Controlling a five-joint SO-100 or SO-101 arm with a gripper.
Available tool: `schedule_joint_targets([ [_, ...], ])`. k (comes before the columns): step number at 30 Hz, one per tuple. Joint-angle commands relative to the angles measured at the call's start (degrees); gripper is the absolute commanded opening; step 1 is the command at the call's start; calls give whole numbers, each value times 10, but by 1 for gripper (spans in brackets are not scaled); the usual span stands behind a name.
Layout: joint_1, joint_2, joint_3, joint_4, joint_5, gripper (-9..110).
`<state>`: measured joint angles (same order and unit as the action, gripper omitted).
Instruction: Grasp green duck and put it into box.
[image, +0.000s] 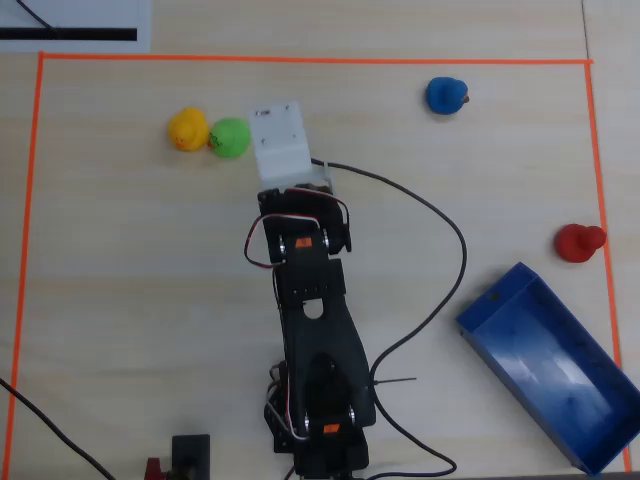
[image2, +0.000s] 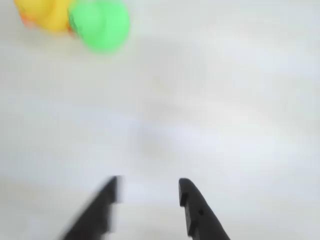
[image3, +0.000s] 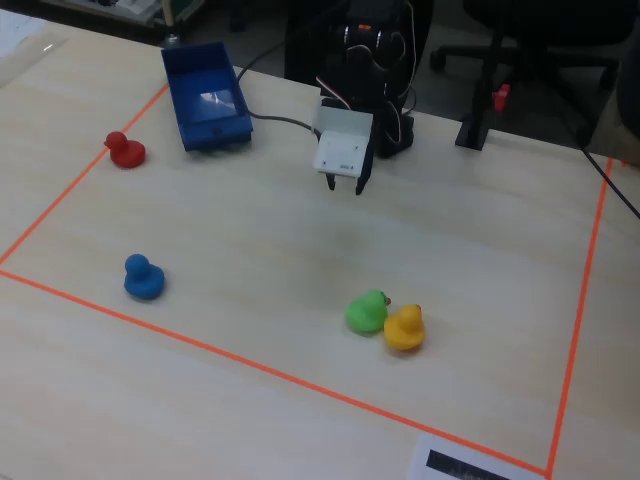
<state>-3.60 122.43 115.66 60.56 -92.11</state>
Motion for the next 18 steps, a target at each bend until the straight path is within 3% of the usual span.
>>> schedule_joint_targets([
  [1,-4,-59,-9,-120,-3,42],
  [18,-52,-309,-82,-309,-16,48],
])
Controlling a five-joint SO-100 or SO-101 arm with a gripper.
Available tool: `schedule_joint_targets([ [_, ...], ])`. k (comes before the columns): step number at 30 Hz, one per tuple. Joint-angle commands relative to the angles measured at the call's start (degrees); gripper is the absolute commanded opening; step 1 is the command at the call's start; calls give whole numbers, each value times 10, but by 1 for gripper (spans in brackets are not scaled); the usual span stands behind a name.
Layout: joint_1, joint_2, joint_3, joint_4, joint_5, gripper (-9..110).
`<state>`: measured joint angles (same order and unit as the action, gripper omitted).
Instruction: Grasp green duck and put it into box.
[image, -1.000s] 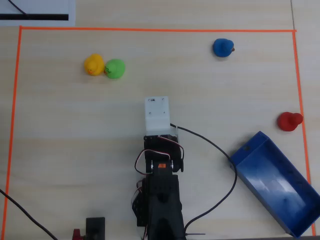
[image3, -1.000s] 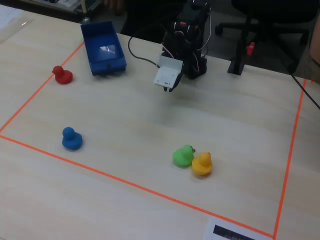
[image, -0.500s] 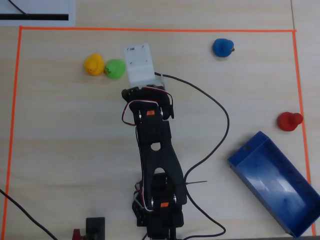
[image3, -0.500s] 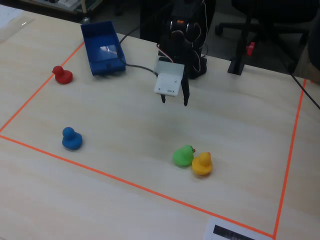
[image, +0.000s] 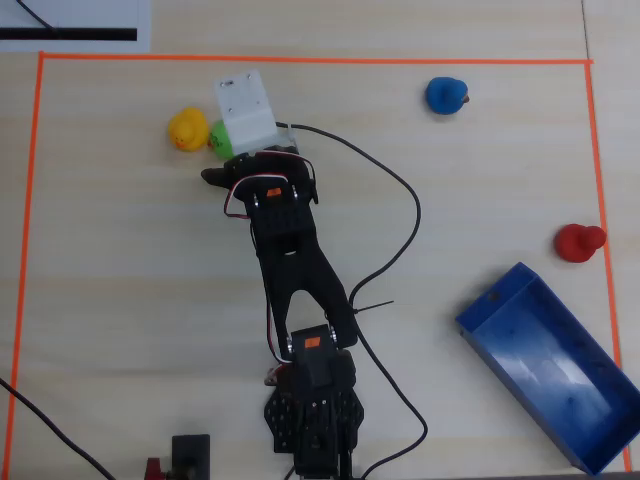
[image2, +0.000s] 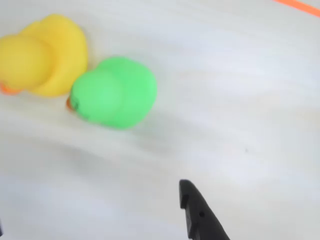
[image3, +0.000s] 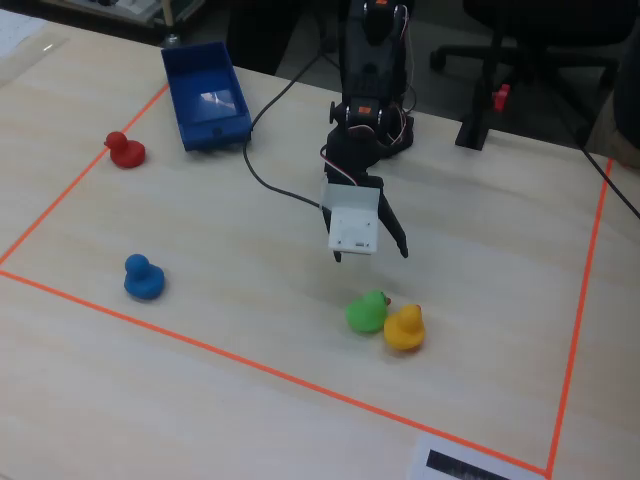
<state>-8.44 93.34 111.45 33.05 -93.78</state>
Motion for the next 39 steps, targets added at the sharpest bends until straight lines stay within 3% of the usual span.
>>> schedule_joint_targets([
  [1,-3,-33,-48,-40,1,48],
  [14,-21,-140,-145,-91,-4,52],
  [39,-5,-295,-278,-79,-22,48],
])
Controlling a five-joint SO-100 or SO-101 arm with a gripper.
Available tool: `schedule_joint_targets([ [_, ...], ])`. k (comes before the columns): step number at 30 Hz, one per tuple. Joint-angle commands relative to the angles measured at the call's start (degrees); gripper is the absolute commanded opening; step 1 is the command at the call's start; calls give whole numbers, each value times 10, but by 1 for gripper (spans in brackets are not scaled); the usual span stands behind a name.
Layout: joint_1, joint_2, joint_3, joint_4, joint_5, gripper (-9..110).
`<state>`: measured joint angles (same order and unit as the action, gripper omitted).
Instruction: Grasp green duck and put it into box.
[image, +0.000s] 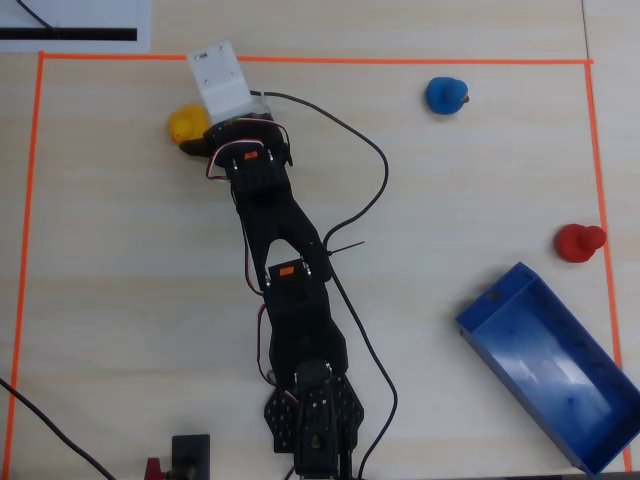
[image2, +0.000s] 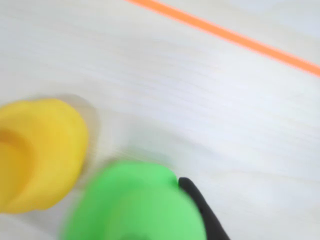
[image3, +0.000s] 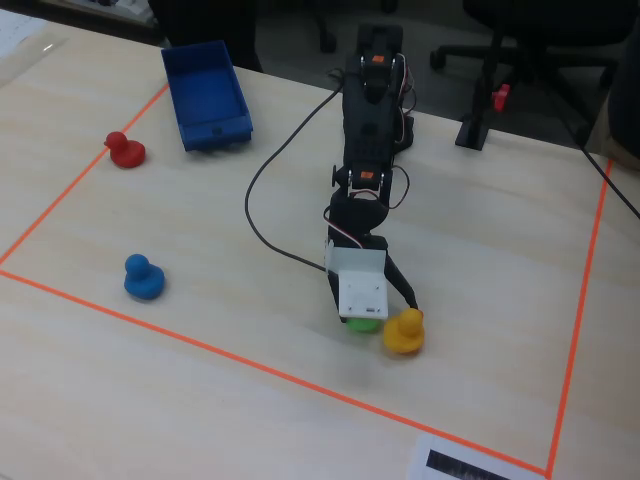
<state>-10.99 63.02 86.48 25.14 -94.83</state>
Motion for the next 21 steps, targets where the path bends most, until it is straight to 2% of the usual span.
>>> schedule_joint_targets([
  [1,23,7,-29,0,-14,48],
  [10,40,11,-30,9,-28,44],
  [21,22,4,-56,-22,-27,48],
])
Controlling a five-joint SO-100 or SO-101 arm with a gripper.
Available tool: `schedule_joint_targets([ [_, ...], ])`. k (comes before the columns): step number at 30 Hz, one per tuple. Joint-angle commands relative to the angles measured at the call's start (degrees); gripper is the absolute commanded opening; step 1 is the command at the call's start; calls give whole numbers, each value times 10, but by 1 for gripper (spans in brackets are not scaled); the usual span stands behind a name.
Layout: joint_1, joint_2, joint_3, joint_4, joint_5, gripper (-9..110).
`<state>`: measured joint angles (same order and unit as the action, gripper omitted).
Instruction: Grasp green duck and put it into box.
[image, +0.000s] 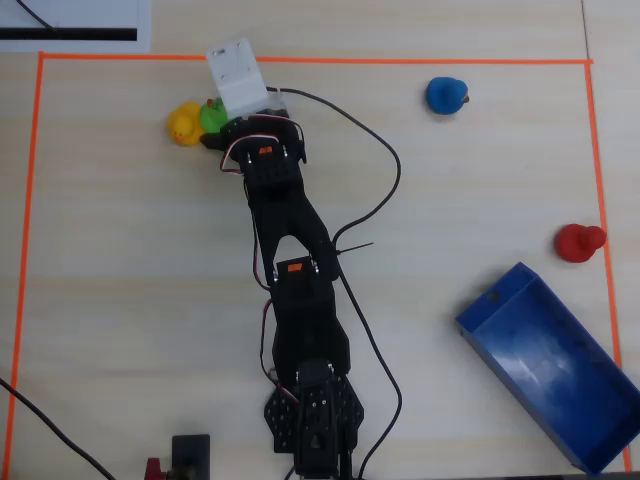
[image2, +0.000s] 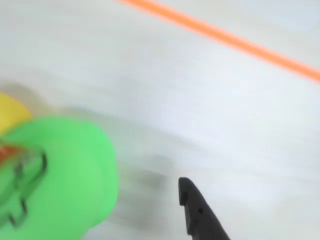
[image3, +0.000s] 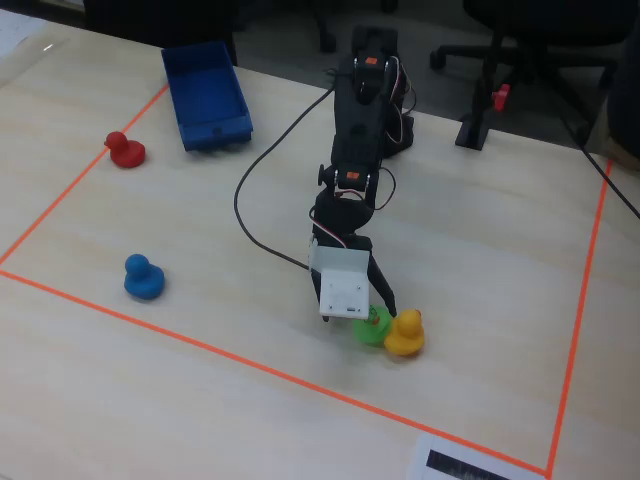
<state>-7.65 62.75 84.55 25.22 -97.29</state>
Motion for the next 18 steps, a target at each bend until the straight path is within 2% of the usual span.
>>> schedule_joint_targets([
  [1,-15,4,-40,-25,-3,47],
  [5,-25,-3,-47,-30,-5,44],
  [6,-27,-4,-47,-28,-18,40],
  [8,-33,-4,-47,-17,-54,25],
  [12,-35,-4,-47,-17,-59,13],
  [14,-37,-4,-47,-17,-59,2],
  [18,-36,-1,-46,-17,-59,0],
])
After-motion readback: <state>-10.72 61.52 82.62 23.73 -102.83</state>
